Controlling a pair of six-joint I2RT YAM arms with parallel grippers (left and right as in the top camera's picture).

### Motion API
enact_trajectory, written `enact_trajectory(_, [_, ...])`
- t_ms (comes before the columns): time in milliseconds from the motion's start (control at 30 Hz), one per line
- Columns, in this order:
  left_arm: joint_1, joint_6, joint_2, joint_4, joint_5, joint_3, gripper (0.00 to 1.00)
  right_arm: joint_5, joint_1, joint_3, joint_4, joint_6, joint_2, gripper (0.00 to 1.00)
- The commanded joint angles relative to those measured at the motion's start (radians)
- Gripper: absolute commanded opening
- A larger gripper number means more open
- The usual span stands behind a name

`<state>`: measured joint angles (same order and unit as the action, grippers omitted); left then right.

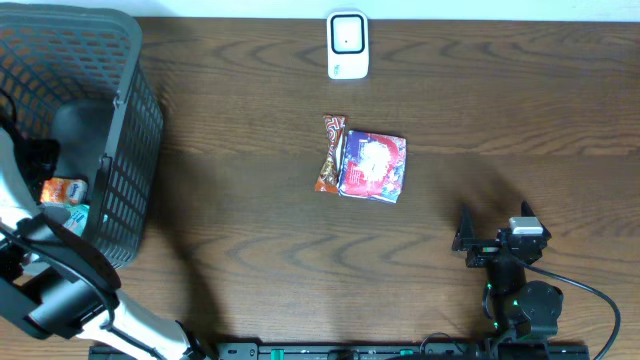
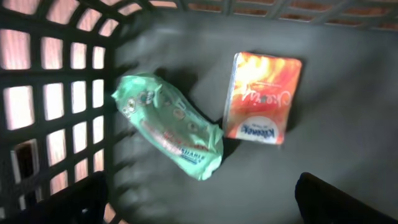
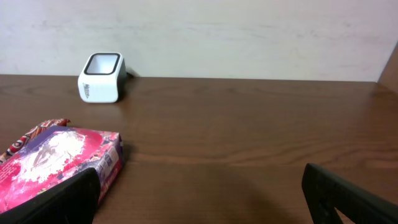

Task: Scan the item barcode
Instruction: 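Reach the left gripper into the basket and grasp the green wipes pack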

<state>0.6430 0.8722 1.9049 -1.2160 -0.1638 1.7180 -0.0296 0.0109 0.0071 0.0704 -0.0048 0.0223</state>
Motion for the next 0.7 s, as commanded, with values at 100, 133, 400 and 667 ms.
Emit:
enact_trajectory(100, [0.001,0.016,0.026,0.09,-0.052,-0.148,0.95,0.001,0.007,-0.002,0.004,0.0,-0.003,0.99])
enact_trajectory(133, [0.001,0.016,0.026,0.108,-0.051,-0.171,0.95,0.001,0.007,-0.002,0.004,0.0,-0.003,0.99])
enact_trajectory(400, [0.001,0.016,0.026,0.262,-0.052,-0.331,0.91,0.001,0.007,-0.002,0.004,0.0,-0.003,0.99])
enact_trajectory(667, [0.001,-0.012,0.02,0.295,-0.065,-0.377,0.19,0.001,0.007,-0.002,0.004,0.0,-0.003,0.99])
